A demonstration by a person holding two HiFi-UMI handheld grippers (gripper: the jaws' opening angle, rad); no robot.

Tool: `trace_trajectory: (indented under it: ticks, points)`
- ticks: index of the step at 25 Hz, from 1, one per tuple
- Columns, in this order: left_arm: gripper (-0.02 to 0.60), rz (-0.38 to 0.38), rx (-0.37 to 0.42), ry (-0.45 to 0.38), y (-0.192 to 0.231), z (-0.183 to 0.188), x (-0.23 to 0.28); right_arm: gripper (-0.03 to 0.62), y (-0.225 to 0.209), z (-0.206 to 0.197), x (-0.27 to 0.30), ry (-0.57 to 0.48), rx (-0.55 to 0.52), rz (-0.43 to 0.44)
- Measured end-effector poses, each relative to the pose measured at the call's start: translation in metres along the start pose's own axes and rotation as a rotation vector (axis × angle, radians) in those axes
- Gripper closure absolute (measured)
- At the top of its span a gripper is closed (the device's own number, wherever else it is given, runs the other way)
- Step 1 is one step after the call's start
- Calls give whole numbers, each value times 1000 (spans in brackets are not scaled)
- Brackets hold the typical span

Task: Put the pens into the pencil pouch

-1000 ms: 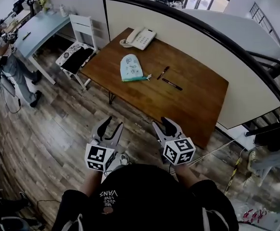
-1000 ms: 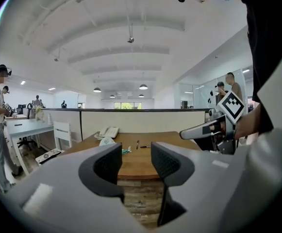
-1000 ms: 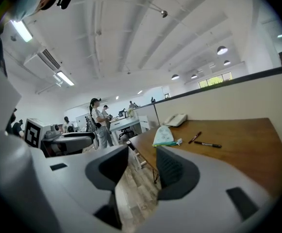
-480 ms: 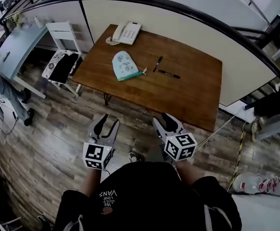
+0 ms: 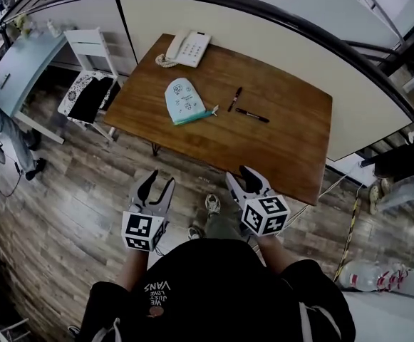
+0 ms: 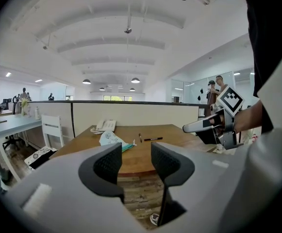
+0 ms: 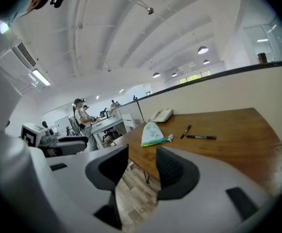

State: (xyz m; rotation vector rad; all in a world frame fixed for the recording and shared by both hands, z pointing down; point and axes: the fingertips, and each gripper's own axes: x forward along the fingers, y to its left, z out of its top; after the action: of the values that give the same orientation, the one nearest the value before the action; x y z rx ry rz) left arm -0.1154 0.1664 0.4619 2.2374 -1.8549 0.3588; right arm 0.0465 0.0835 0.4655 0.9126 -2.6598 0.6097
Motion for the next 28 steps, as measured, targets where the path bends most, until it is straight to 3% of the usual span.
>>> trace_trajectory:
  ticks: [7, 11, 18, 28]
  points:
    - [409, 17, 15, 15, 12, 18, 50, 448, -34, 17, 34, 22, -8, 14]
    - [408, 33, 61, 24, 19, 33, 83, 448, -60, 27, 57, 45, 9, 17]
    - [408, 74, 59, 45, 24, 39, 132, 448, -104, 39, 79, 83, 8, 23]
    - [408, 24, 215, 191, 36, 6, 187, 448, -129, 35, 108, 118, 26, 15]
